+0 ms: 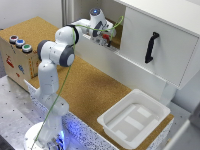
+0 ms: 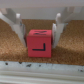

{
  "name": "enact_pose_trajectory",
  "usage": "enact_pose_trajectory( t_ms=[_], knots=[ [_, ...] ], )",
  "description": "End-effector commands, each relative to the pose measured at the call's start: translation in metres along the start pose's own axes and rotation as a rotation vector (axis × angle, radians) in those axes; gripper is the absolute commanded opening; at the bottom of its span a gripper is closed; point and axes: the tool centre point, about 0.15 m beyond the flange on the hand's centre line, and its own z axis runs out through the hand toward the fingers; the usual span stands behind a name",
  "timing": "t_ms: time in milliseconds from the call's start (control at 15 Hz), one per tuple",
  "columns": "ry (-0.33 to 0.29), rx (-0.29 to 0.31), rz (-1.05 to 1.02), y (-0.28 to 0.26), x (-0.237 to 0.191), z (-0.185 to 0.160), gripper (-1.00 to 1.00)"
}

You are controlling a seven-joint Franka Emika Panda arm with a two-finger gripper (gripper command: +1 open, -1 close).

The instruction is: Place the pink block on top of the drawer

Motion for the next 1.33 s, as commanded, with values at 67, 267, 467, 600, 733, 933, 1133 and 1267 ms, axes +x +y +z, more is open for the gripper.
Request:
enact_pose_trajectory(
  t_ms=[67, 267, 467, 600, 733, 933, 1133, 1267],
  knots=[
    [-0.006, -0.184, 0.046, -0.018, -0.013, -0.045, -1.0],
    [0.024, -0.187, 0.052, -0.025, -0.021, -0.073, -1.0],
    [0.019, -0.166, 0.068, -0.042, -0.049, -0.098, -1.0],
    [0.004, -0.142, 0.068, -0.058, -0.068, -0.108, -1.0],
    [-0.02, -0.106, 0.042, -0.086, -0.089, -0.117, -1.0],
    [-0.031, -0.037, -0.018, -0.129, -0.105, -0.127, -1.0],
    [-0.019, 0.083, -0.158, -0.173, -0.112, -0.136, -1.0],
    [-0.028, 0.201, -0.268, -0.203, -0.117, -0.138, -1.0]
  ],
)
